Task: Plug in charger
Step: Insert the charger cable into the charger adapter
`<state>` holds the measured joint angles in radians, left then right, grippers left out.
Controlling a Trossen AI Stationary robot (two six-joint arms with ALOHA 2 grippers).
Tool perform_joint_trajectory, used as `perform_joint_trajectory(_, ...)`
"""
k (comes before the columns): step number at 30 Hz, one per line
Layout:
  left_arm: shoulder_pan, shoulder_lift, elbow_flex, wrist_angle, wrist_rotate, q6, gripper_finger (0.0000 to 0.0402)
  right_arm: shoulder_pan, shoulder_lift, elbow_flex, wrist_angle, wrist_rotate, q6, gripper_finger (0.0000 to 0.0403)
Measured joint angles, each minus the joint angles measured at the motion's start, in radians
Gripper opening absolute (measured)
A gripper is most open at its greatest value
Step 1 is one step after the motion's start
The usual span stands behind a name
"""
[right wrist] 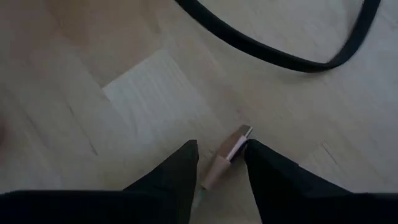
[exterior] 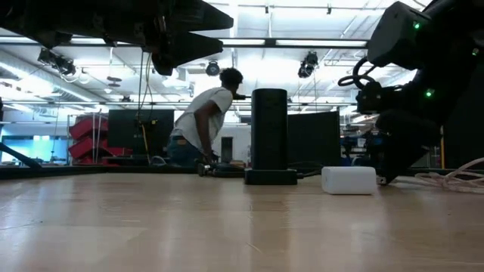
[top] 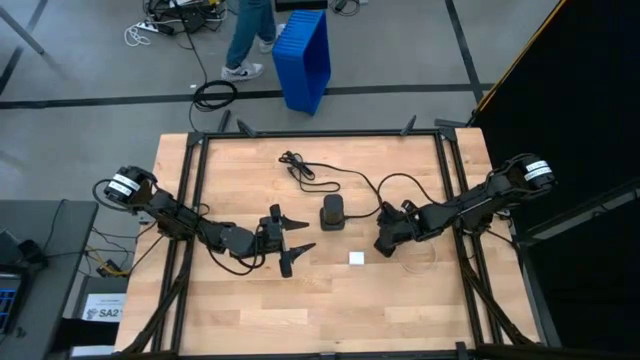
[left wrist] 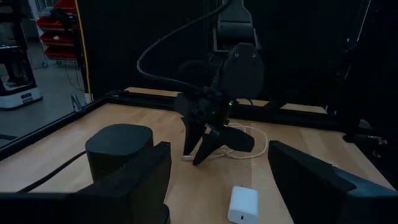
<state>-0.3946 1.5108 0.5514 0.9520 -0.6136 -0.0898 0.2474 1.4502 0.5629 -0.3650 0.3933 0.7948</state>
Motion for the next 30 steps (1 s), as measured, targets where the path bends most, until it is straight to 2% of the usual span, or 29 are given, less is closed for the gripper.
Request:
perform_joint_trajectory(6, 0.000, 0.000, 0.000, 0.000, 0.000, 0.000, 0.0252, 0.002, 0.000, 0.000, 0.019, -0.048, -0.069, 0.0010)
perform_joint_trajectory(14, 0.000, 0.000, 0.000, 0.000, 0.000, 0.000, 0.0252, 0.074, -0.005, 0.038, 0.018, -0.047, -0.194, 0.0001)
perform_joint_trajectory(21, 0.000, 0.000, 0.000, 0.000, 0.000, -0.001, 0.0252, 0.243, -0.067, 0.043, 0.288, 0.138, -0.458, 0.0000)
perform_joint_trajectory(30, 0.000, 0.000, 0.000, -0.001, 0.000, -0.001, 0.0252, 0.372, -0.129, 0.043, 0.507, 0.175, -0.592, 0.0000)
